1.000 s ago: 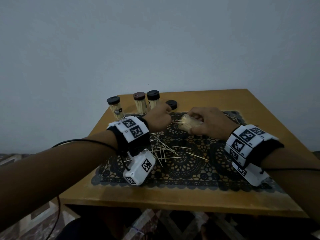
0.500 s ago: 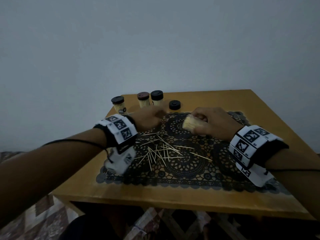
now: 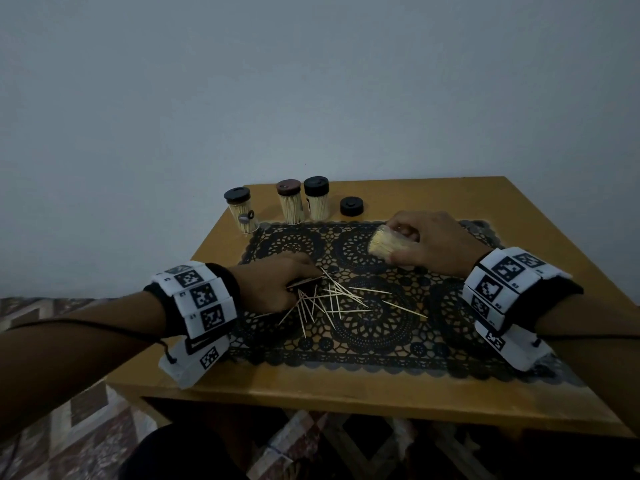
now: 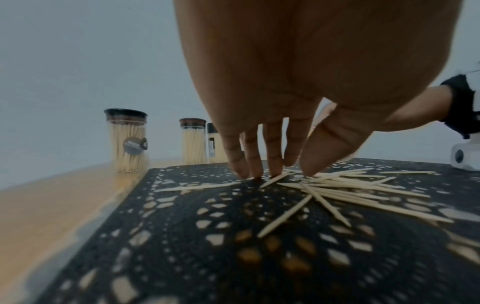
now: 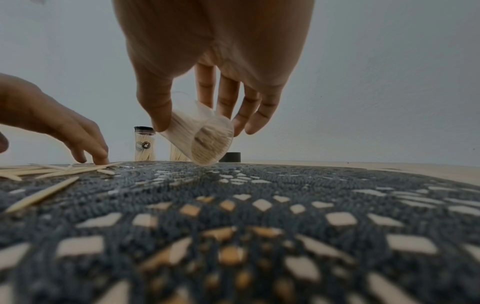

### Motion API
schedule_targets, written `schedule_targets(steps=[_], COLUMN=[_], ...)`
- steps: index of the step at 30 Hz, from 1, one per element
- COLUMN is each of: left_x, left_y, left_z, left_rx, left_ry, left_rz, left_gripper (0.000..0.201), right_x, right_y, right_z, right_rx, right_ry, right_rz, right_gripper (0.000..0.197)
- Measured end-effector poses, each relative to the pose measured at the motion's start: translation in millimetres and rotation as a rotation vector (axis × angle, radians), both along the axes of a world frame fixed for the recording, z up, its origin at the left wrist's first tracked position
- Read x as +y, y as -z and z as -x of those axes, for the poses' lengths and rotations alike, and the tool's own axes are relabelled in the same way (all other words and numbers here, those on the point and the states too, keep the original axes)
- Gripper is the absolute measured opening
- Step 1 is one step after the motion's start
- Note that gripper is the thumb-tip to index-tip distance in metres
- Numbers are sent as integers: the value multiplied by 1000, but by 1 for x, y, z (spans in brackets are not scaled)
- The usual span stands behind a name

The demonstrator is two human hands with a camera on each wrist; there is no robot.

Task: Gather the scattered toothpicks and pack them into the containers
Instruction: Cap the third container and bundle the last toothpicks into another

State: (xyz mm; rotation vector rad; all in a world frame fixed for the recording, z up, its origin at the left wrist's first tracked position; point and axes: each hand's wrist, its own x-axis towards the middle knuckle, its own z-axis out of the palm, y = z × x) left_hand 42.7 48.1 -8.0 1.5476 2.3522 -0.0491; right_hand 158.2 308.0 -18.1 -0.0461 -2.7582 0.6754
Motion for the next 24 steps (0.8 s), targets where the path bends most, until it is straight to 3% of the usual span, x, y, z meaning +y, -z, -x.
schedule_targets(steps=[4,10,24], left_x=[-1,5,28], left_y=[-8,3,16], left_z=[3,6,-3], left_rx=[-7,20,7], left_ry=[61,129,194], left_rz=[42,-76,-287], left_gripper=[71,42,14], right_x=[0,0,1], right_y=[0,0,1], right_z=[1,1,3], right_rx=[5,-5,1], right_ry=[-8,-8,-10], right_rz=[-9,0,-33], right_gripper=[41,43,43])
